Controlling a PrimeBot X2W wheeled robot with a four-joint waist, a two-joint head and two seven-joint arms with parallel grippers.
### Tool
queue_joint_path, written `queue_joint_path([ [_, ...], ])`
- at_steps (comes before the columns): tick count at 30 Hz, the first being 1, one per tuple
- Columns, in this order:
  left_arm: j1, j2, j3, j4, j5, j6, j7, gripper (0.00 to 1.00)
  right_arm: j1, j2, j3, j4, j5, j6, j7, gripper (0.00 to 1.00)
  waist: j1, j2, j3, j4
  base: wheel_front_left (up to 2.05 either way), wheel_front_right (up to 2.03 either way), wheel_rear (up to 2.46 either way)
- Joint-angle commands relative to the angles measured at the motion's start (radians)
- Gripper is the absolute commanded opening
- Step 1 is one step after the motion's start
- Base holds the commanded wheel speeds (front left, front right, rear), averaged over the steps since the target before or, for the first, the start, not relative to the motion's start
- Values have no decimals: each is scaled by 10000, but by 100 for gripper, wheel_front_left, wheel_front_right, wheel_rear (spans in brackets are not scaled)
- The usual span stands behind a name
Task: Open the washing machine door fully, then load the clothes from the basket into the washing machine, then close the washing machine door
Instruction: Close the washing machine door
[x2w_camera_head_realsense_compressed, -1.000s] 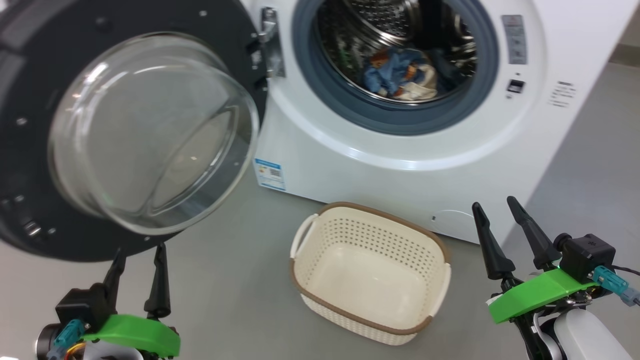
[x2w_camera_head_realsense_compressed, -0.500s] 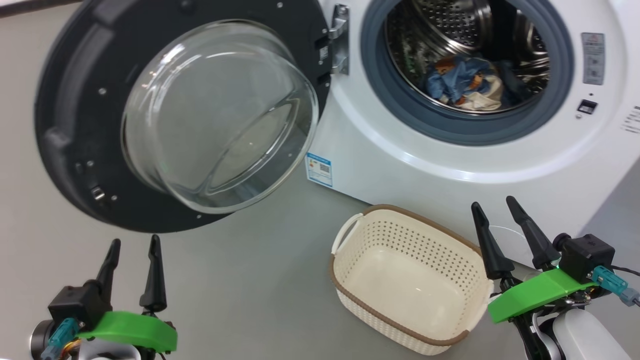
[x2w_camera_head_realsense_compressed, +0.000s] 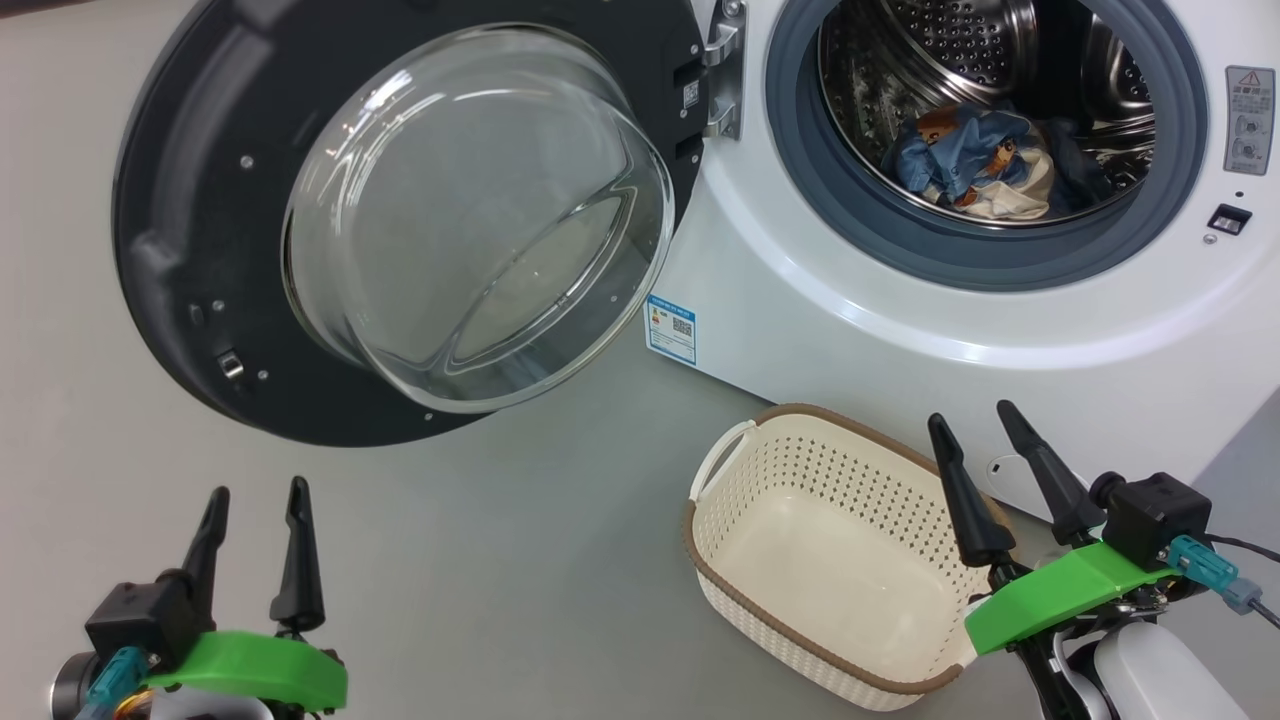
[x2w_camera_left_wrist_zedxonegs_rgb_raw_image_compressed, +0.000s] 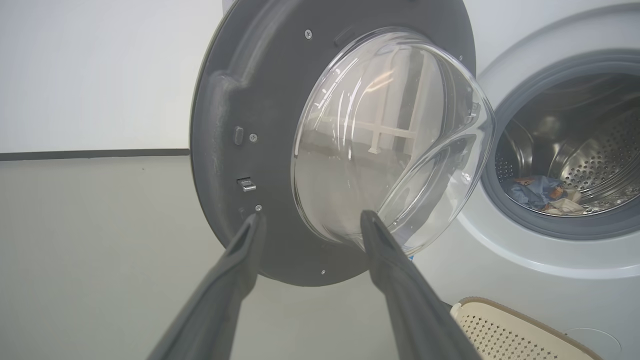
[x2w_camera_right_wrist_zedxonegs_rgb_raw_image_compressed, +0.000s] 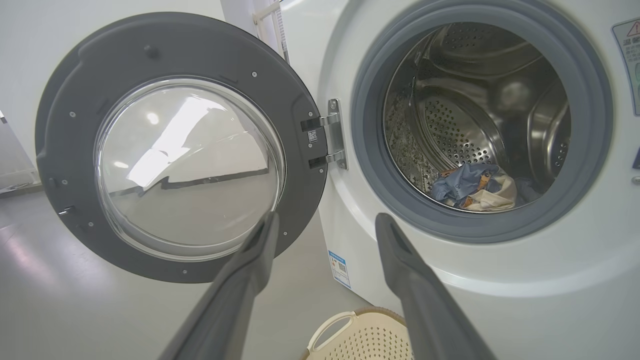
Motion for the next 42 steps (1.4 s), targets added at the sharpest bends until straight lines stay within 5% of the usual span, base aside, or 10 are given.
queue_joint_path([
  [1, -127, 205, 391, -345, 36, 63, -65, 100, -365, -107, 230, -191, 110, 44, -80, 100, 0, 0, -17, -5, 0, 0, 0],
  [26, -127, 175, 450, -312, 92, 17, -65, 100, -162, -155, 175, -237, 156, 44, -80, 100, 0, 0, -175, -178, 0, 0, 0],
  [27, -134, 173, 449, -314, 90, 8, -65, 93, -164, -160, 173, -243, 156, 44, -80, 100, 0, 0, -164, -185, 0, 0, 0],
  [28, -150, 175, 448, -312, 86, -6, -65, 61, -165, -164, 171, -247, 156, 44, -80, 100, 0, 0, -153, -191, 0, 0, 0],
  [29, -150, 175, 448, -312, 86, -6, -65, 61, -165, -164, 171, -247, 156, 44, -80, 100, 0, 0, -153, -191, 0, 0, 0],
  [32, -278, 246, 462, -402, 76, -102, -65, 0, -168, -180, 165, -290, 156, 44, -80, 100, 0, 0, -109, -203, 0, 0, 0],
  [42, -1244, 1060, 1232, -2404, -299, -552, 37, 0, -306, -423, 327, -340, 167, 44, -80, 100, 0, 0, 234, -366, 0, 0, 0],
])
